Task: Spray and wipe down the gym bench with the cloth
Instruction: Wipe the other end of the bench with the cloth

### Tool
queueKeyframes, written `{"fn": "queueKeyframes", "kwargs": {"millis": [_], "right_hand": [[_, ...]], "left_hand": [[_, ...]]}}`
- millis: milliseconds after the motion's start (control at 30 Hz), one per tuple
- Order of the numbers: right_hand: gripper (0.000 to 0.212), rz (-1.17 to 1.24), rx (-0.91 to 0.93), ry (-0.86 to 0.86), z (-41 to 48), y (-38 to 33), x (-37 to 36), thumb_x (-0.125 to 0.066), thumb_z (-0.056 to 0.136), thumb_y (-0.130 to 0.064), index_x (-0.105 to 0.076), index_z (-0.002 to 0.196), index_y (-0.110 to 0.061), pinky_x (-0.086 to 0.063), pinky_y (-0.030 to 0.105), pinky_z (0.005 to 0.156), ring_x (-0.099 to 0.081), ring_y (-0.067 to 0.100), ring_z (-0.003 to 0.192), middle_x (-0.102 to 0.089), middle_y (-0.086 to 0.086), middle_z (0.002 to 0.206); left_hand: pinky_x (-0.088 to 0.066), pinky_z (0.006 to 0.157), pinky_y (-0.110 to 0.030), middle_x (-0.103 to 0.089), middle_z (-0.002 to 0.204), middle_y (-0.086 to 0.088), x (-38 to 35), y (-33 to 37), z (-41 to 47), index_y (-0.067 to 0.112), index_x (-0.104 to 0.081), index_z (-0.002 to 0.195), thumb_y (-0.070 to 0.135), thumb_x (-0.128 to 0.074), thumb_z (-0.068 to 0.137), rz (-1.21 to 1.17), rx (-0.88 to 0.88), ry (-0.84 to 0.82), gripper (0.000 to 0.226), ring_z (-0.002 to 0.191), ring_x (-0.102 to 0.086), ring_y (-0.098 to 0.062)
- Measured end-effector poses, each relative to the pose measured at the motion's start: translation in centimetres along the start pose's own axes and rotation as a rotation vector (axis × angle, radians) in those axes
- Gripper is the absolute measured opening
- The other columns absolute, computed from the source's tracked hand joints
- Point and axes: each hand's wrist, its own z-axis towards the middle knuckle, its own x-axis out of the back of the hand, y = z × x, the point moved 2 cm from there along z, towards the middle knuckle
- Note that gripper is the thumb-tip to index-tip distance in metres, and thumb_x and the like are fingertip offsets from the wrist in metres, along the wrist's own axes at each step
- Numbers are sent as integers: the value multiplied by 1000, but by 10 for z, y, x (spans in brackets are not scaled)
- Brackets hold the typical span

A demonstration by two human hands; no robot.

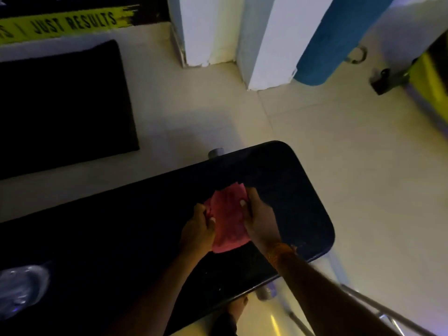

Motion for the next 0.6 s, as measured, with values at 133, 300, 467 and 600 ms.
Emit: {"fn": "queueKeyframes", "kwargs": {"millis": [133,300,467,600], "right_hand": [[9,-60,-21,93,55,41,41,-48,107,-27,-52,113,-23,-52,37,61,-67,21,75,-67,-6,86],[43,-171,-182,245,103,90,75,-58,100,-23,-48,141,-12,-50,43,82,-62,40,112,-62,12,126],[77,-498,10,88,95,106,48,-33,100,-65,-7,165,-33,-12,63,126,-6,33,160,-1,8,174],[81,-620,57,-24,93,120,17,-25,97,-74,-3,165,-36,-2,73,122,12,31,160,9,3,174]], "left_hand": [[-55,83,-43,-66,110,-9,-27,57,38,14,-50,125,17,-56,102,-81,-140,5,25,104,-66,-35],[-55,88,-37,-61,126,-5,-54,91,82,18,-47,142,16,-71,94,12,-390,-34,54,119,-62,-28],[-14,127,-53,0,172,-13,-62,87,123,12,-4,164,63,-83,70,550,-631,-117,134,160,0,-30],[14,123,-47,36,165,-7,-65,67,141,13,31,156,82,-78,55,748,-668,-250,164,153,32,-25]]}}
